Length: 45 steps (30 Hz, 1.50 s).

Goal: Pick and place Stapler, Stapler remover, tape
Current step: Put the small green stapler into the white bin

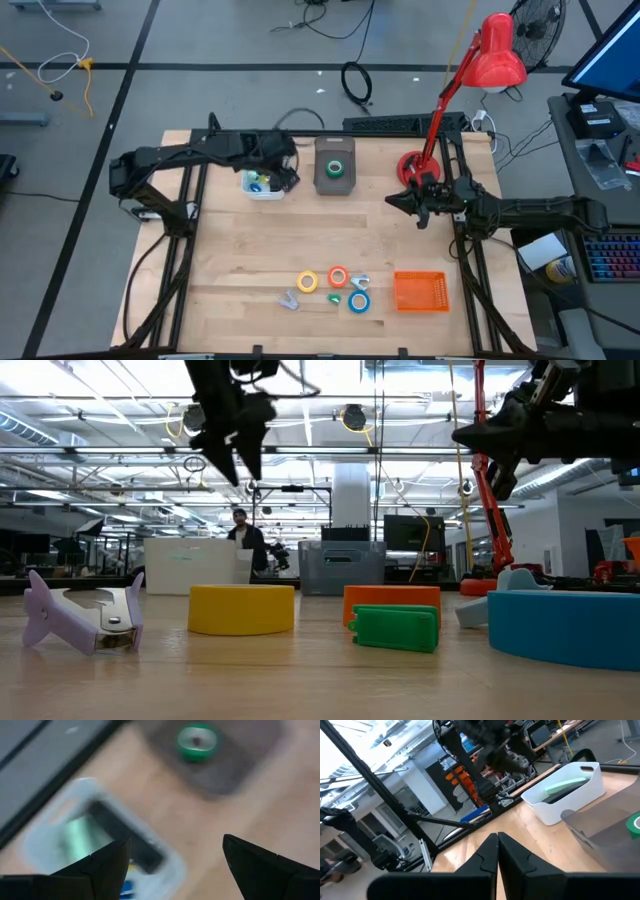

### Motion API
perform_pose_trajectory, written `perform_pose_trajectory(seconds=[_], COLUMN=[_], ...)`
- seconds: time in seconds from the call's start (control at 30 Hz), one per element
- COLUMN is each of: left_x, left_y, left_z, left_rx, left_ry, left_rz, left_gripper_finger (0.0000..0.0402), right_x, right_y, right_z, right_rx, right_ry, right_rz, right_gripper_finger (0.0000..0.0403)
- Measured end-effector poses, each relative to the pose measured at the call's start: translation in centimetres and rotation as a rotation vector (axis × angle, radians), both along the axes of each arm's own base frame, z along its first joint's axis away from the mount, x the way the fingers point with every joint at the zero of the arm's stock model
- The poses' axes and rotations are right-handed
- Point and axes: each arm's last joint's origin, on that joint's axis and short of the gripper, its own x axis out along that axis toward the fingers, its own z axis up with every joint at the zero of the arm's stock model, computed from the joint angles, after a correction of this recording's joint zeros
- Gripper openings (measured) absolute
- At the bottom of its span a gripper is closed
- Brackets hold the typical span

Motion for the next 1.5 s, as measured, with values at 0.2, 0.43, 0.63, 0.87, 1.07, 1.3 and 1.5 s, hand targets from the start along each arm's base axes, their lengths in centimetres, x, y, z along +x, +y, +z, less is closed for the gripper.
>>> perform_pose_trajectory(seconds=[0.2, 0.43, 0.63, 0.87, 1.07, 1.3, 1.5], left_x=[1.9, 2.6, 2.5, 0.6, 0.1, 1.4, 2.5], left_y=[-5.3, -11.3, -15.6, -19.1, -20.1, -20.1, -20.3], left_z=[1.0, 0.9, -0.9, -5.2, -6.6, -8.1, -9.7], left_rx=[-0.046, -0.134, -0.197, -0.310, -0.297, -0.353, -0.398], left_ry=[-0.138, -0.194, -0.273, -0.212, -0.191, -0.162, -0.148], left_rz=[-0.296, -0.420, -0.410, -0.319, -0.337, -0.393, -0.407], left_gripper_finger=[0.0321, 0.0315, 0.0322, 0.0324, 0.0324, 0.0324, 0.0324], right_x=[0.1, 0.1, 0.2, 0.3, 0.3, 0.4, 0.5], right_y=[0.0, 0.4, 1.3, 2.2, 2.5, 2.7, 3.3], right_z=[-0.1, -0.1, -0.1, 0.0, 0.0, -0.2, -0.5], right_rx=[-0.011, -0.012, -0.015, 0.003, 0.009, 0.016, 0.049], right_ry=[0.007, 0.007, 0.007, 0.003, 0.003, 0.014, 0.041], right_rz=[0.001, 0.066, 0.131, 0.191, 0.128, 0.097, 0.140], right_gripper_finger=[0.0004, 0.0004, 0.0004, 0.0004, 0.0004, 0.0004, 0.0004])
